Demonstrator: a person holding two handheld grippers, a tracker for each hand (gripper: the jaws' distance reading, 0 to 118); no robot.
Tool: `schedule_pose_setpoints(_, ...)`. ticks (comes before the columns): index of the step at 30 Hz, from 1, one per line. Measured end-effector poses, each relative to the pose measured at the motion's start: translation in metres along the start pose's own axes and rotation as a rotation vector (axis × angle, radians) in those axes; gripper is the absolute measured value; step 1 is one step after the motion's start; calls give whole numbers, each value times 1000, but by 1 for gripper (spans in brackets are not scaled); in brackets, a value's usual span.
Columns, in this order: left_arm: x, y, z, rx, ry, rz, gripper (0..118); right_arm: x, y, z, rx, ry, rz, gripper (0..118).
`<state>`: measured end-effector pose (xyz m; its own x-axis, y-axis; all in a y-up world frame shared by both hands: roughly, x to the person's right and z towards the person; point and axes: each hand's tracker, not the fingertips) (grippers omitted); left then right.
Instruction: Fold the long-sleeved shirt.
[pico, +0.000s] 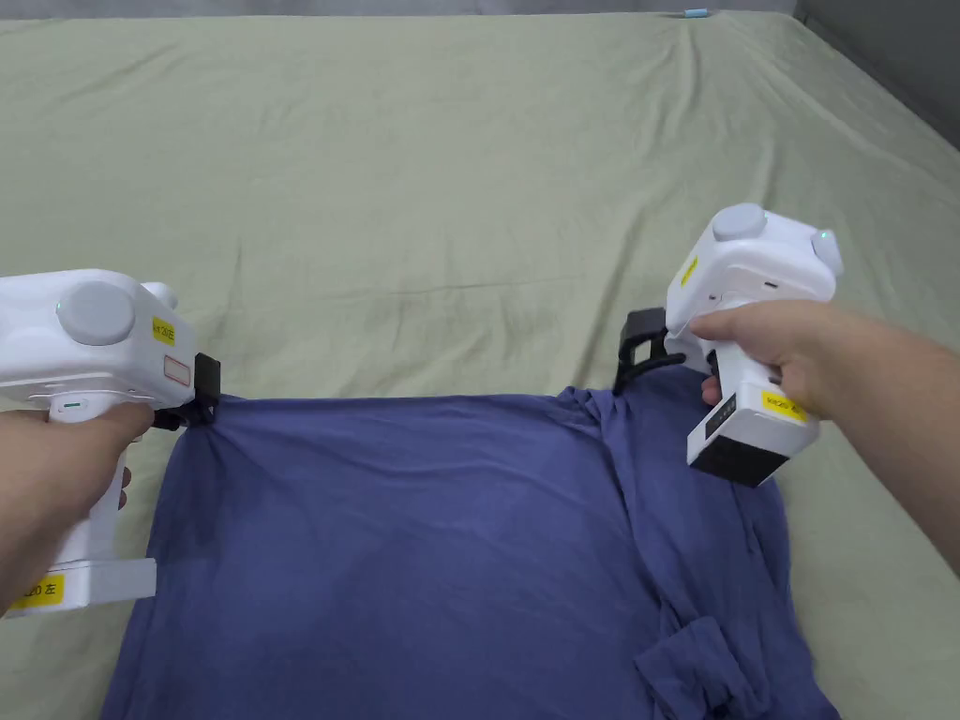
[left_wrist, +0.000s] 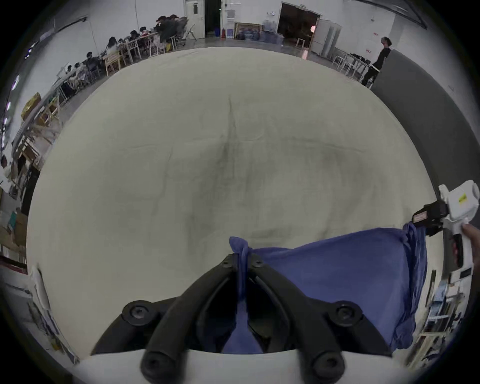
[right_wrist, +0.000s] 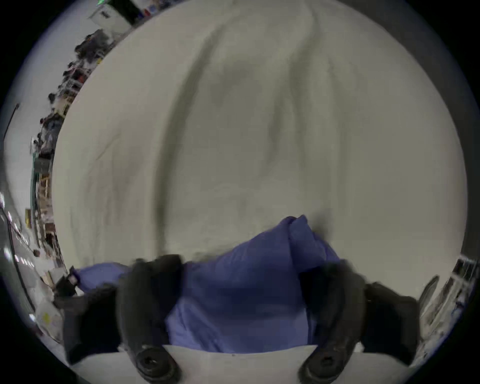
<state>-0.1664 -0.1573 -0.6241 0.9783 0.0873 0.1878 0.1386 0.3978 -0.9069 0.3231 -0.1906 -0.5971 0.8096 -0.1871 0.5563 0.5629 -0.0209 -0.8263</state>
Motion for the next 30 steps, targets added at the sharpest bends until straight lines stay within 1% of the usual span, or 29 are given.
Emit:
schedule_pose_setpoints(1, -1, 0, -1, -3, 1, -1, 0, 5, -8, 1, 42, -31, -8, 75)
schedule_pose_setpoints(2, -4, -1, -1, -6, 0, 0, 0, 6, -8, 6, 58, 7, -10, 72)
schedule_pose_setpoints(3, -6, -1, -1, -8, -3, 0, 0, 5, -9, 11, 57, 6, 10, 52)
schedule_pose_setpoints(4, -8, -2, 0, -9, -7, -1, 0, 4, -11, 21, 105, -9, 88, 18)
schedule_pose_setpoints(5, -10, -3, 1, -10, -10, -1, 0, 5, -19, 28, 146, 0, 130, 13)
schedule_pose_setpoints(6, -11, -5, 3, -11, -16, 0, 0, 8, -24, 36, 161, 43, 139, 13)
schedule_pose_setpoints(7, -13, -7, 7, -9, -21, 1, 0, 8, -29, 42, 143, 66, 177, 13)
schedule_pose_setpoints(8, -14, -10, 11, -6, -27, -1, 0, 6, -39, 52, 144, 73, 240, 13)
schedule_pose_setpoints(10, -16, -18, 23, 6, -45, -8, 0, 8, -62, 70, 207, 82, 317, 13)
schedule_pose_setpoints(11, -17, -24, 32, 14, -56, -14, 0, 10, -78, 84, 236, 93, 374, 13)
schedule_pose_setpoints(14, -21, -48, 63, 41, -73, -50, 0, 18, -133, 116, 333, 94, 553, 13)
schedule_pose_setpoints(17, -29, -80, 93, 54, -87, -67, 0, 36, -191, 134, 375, 88, 650, 13)
schedule_pose_setpoints(19, -34, -104, 110, 55, -102, -70, 0, 51, -229, 137, 373, 89, 718, 13)
schedule_pose_setpoints(22, -39, -148, 130, 24, -125, -52, 0, 77, -274, 125, 299, 70, 758, 13)
schedule_pose_setpoints(23, -41, -164, 134, -10, -154, -14, 0, 85, -288, 120, 268, 68, 775, 13)
schedule_pose_setpoints(25, -42, -191, 140, -49, -223, 9, 0, 97, -308, 106, 210, 59, 812, 13)
schedule_pose_setpoints(27, -38, -217, 141, -72, -191, -18, 0, 106, -325, 91, 190, 30, 835, 13)
schedule_pose_setpoints(29, -38, -239, 136, -112, -131, -60, 0, 113, -330, 77, 173, 19, 824, 13)
schedule_pose_setpoints(30, -39, -248, 131, -135, -120, -53, 0, 116, -331, 71, 147, 23, 810, 13)
